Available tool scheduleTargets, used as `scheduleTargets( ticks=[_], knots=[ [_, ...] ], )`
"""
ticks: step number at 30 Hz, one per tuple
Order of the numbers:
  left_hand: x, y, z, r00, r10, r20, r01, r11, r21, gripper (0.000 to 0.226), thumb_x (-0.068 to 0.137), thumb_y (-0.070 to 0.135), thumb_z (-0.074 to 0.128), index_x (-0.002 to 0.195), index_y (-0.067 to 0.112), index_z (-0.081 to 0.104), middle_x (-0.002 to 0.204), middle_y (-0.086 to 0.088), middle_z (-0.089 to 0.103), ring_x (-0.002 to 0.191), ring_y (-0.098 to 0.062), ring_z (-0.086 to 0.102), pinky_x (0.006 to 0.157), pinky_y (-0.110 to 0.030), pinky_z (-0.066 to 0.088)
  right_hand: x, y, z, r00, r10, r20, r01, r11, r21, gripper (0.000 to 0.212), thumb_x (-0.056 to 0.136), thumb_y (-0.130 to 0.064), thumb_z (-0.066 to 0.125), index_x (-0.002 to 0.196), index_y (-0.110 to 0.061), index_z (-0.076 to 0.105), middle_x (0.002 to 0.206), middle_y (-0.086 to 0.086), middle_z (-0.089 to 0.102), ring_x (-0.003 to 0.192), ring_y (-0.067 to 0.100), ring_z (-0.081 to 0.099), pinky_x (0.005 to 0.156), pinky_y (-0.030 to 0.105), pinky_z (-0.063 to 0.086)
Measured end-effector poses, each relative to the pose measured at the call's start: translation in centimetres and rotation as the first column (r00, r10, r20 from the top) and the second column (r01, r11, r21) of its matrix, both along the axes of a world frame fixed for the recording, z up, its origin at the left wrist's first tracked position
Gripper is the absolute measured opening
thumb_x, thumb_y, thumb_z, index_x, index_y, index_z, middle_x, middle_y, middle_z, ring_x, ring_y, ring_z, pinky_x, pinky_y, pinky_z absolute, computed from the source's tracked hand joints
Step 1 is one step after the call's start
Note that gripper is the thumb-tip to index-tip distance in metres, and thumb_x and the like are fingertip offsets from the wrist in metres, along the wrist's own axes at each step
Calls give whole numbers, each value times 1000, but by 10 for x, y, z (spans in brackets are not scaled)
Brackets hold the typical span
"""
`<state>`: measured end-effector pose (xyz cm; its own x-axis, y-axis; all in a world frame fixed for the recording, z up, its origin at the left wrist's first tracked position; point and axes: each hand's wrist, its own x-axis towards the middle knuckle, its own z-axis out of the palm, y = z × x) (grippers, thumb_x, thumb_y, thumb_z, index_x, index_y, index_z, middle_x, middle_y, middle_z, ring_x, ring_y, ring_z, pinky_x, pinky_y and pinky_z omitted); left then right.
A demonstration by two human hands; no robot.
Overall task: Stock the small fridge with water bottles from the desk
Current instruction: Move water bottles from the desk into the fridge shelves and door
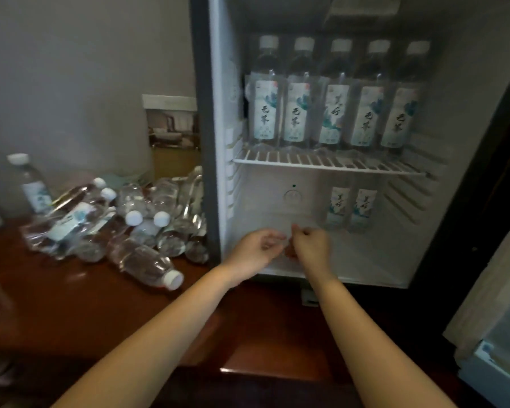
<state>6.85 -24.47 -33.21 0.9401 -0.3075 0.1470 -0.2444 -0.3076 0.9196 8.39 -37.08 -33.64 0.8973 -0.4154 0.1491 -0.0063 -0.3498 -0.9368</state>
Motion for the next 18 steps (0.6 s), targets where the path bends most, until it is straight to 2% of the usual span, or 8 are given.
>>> scheduleTargets(
  ticks=[2, 4, 7, 9, 11, 13, 15, 18],
  knots=[
    [-20, 44, -2, 999, 5, -34, -5, 1000, -3, 10, 92, 11, 56, 91, 20, 61, 83, -1, 64, 76, -10, 62, 67, -21, 52, -14, 21, -7, 980, 167, -111, -171, 985, -34, 50, 94, -27, 49, 48, -10, 57, 43, 7, 59, 46, 22, 61, 56, 29, 53],
    [-34, 90, -3, 996, 61, -69, -59, 998, 35, 12, 89, 11, 59, 81, 18, 62, 77, -1, 64, 67, -7, 62, 62, -20, 50, -28, 45, -9, 898, 348, -267, -362, 932, 0, 46, 95, -22, 46, 52, -6, 57, 41, 5, 57, 38, 17, 56, 44, 21, 46],
    [-45, 151, -1, 983, 174, -63, -170, 984, 55, 15, 82, -1, 65, 74, 13, 64, 73, -5, 63, 66, -12, 60, 58, -22, 50, -42, 83, -7, 722, 506, -472, -588, 808, -32, 33, 94, -20, 46, 69, -6, 61, 61, 6, 63, 45, 16, 57, 46, 21, 44],
    [-45, 180, -3, 962, 272, -31, -271, 962, 37, 22, 77, -11, 63, 75, 10, 64, 74, -9, 62, 67, -17, 59, 60, -27, 51, -45, 111, -7, 684, 548, -482, -657, 749, -81, 21, 92, -20, 49, 88, -7, 65, 76, 6, 67, 50, 16, 60, 49, 23, 48],
    [-41, 197, -8, 928, 370, 37, -372, 926, 61, 33, 73, -17, 58, 79, 15, 64, 80, -8, 63, 70, -16, 59, 63, -20, 51, -44, 136, -9, 694, 560, -453, -681, 715, -159, 17, 90, -20, 50, 98, -12, 63, 83, 8, 67, 54, 18, 63, 51, 27, 51],
    [-36, 208, -15, 886, 431, 172, -457, 874, 167, 38, 69, -13, 59, 87, 19, 65, 96, -5, 63, 85, -17, 60, 69, -10, 45, -42, 158, -12, 734, 510, -448, -654, 709, -264, 17, 89, -22, 51, 99, -11, 58, 84, 13, 68, 64, 26, 68, 59, 34, 58],
    [-32, 216, -21, 872, 409, 268, -479, 825, 300, 46, 68, -8, 63, 107, 18, 64, 115, -6, 55, 107, -19, 54, 84, -6, 37, -38, 172, -15, 787, 424, -449, -596, 709, -376, 25, 86, -24, 52, 106, -9, 51, 96, 16, 67, 79, 32, 69, 72, 42, 59],
    [-31, 221, -28, 891, 376, 253, -453, 755, 474, 63, 75, 3, 66, 132, 23, 48, 139, -4, 36, 130, -24, 30, 104, -23, 24, -32, 183, -17, 782, 406, -473, -604, 680, -415, 38, 85, -22, 54, 119, -12, 41, 110, 15, 59, 93, 34, 65, 80, 47, 56]
  ],
)
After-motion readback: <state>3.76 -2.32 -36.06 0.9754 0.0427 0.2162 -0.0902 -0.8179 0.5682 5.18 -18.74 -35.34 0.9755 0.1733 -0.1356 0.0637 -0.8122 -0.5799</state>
